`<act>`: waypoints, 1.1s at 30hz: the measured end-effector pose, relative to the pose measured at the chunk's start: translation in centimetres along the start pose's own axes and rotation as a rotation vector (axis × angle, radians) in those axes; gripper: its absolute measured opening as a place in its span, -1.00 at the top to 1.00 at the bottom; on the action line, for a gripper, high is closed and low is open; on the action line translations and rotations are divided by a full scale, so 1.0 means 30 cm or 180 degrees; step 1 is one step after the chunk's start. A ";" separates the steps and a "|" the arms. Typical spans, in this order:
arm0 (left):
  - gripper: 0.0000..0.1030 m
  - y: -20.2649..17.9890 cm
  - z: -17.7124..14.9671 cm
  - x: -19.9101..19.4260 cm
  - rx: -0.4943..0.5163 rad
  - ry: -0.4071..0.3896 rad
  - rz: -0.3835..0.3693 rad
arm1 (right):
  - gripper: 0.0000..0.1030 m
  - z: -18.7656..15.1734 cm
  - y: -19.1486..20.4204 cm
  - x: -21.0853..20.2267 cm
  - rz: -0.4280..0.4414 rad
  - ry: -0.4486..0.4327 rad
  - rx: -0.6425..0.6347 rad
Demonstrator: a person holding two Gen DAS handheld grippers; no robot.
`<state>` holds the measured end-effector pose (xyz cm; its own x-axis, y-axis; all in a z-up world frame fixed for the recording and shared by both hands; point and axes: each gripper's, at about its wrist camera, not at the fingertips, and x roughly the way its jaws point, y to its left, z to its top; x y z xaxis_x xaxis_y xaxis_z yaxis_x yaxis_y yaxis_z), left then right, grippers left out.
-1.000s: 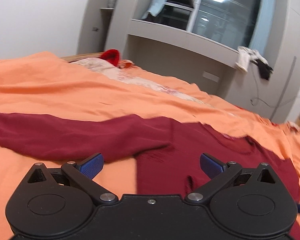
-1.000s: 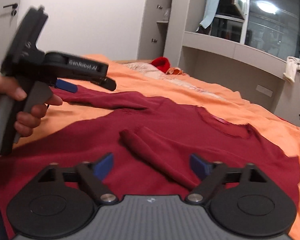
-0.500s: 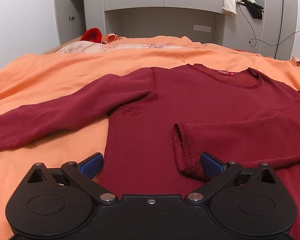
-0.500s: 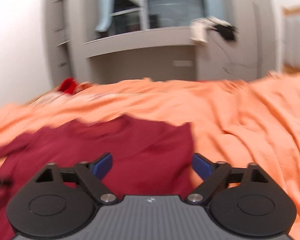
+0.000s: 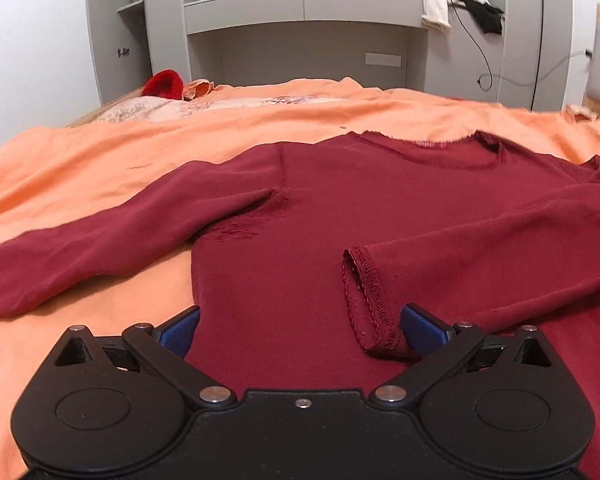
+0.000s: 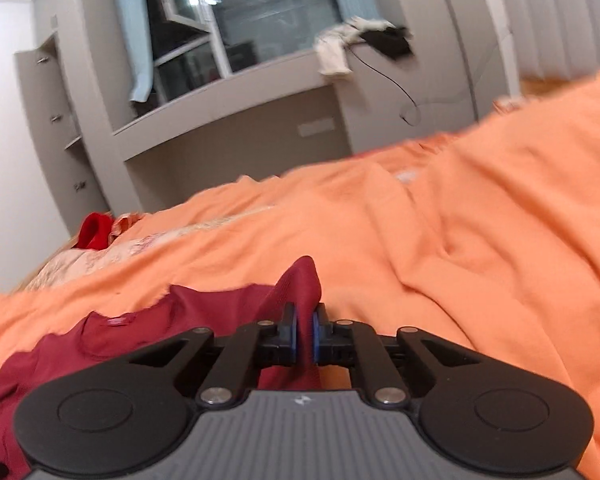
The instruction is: Fold small clothes
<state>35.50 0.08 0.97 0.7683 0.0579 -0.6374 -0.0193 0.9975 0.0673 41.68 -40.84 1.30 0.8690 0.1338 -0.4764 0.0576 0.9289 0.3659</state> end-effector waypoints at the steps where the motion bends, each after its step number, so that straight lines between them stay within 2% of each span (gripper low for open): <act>1: -0.99 -0.007 -0.001 0.006 0.0038 0.0008 0.0023 | 0.80 -0.011 -0.007 0.010 -0.0021 0.0079 -0.0016; 2: -0.99 -0.011 -0.002 0.009 0.0059 0.0017 0.0040 | 0.78 -0.018 -0.017 0.010 -0.0017 0.0105 -0.0042; 3: -0.99 -0.011 -0.002 0.011 0.0064 0.0022 0.0045 | 0.68 -0.026 -0.026 -0.003 0.0034 0.0094 -0.0043; 5: -0.99 -0.008 -0.001 0.012 0.0052 0.0023 0.0036 | 0.37 -0.038 -0.054 -0.034 0.0209 0.0130 0.0080; 6: -0.99 -0.006 0.000 0.014 0.0049 0.0026 0.0032 | 0.09 -0.040 -0.066 -0.054 0.0314 0.0160 0.0129; 7: -0.99 -0.006 0.001 0.015 0.0051 0.0028 0.0033 | -0.02 -0.048 -0.074 -0.075 0.0400 0.0191 0.0122; 12: -0.99 -0.008 -0.002 0.018 0.0064 0.0024 0.0042 | -0.12 -0.113 -0.062 -0.164 0.0540 0.0405 -0.0156; 14: -0.99 -0.009 -0.004 0.018 0.0065 0.0016 0.0045 | -0.01 -0.139 -0.062 -0.176 0.0458 0.0443 -0.0233; 15: -0.99 -0.009 -0.005 0.017 0.0065 0.0012 0.0046 | 0.39 -0.150 -0.060 -0.178 0.0365 0.0458 -0.0282; 16: -0.99 -0.009 -0.007 0.017 0.0063 0.0008 0.0046 | 0.69 -0.156 -0.062 -0.181 0.0303 0.0469 -0.0294; 17: -0.99 -0.008 -0.007 0.016 0.0060 0.0007 0.0046 | 0.71 -0.154 -0.075 -0.192 0.0327 0.0443 -0.0204; 18: -0.99 -0.007 -0.008 0.014 0.0055 0.0006 0.0042 | 0.86 -0.153 -0.087 -0.201 0.0367 0.0411 -0.0065; 24: -0.99 0.001 -0.006 0.012 0.0048 0.0009 0.0014 | 0.85 -0.197 -0.102 -0.212 0.0340 0.0295 0.0079; 26: -0.99 0.010 -0.005 0.000 0.0025 -0.0018 -0.0008 | 0.77 -0.198 -0.097 -0.219 0.0315 0.0272 0.0103; 29: -0.99 0.032 -0.002 -0.044 -0.0036 -0.0132 -0.0062 | 0.52 -0.194 -0.082 -0.270 0.0298 0.0176 0.0097; 31: -0.99 0.056 0.005 -0.085 -0.0107 -0.0251 -0.0004 | 0.13 -0.193 -0.060 -0.309 0.0324 0.0116 0.0034; 33: -0.99 0.095 0.016 -0.130 -0.0214 -0.0380 0.0099 | -0.08 -0.191 -0.025 -0.350 0.0368 0.0031 -0.0055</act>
<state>32.76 2.67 4.01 0.8373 0.0878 -0.5396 -0.0841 0.9960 0.0316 29.69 -40.95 1.44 0.8645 0.2436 -0.4397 -0.0512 0.9129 0.4049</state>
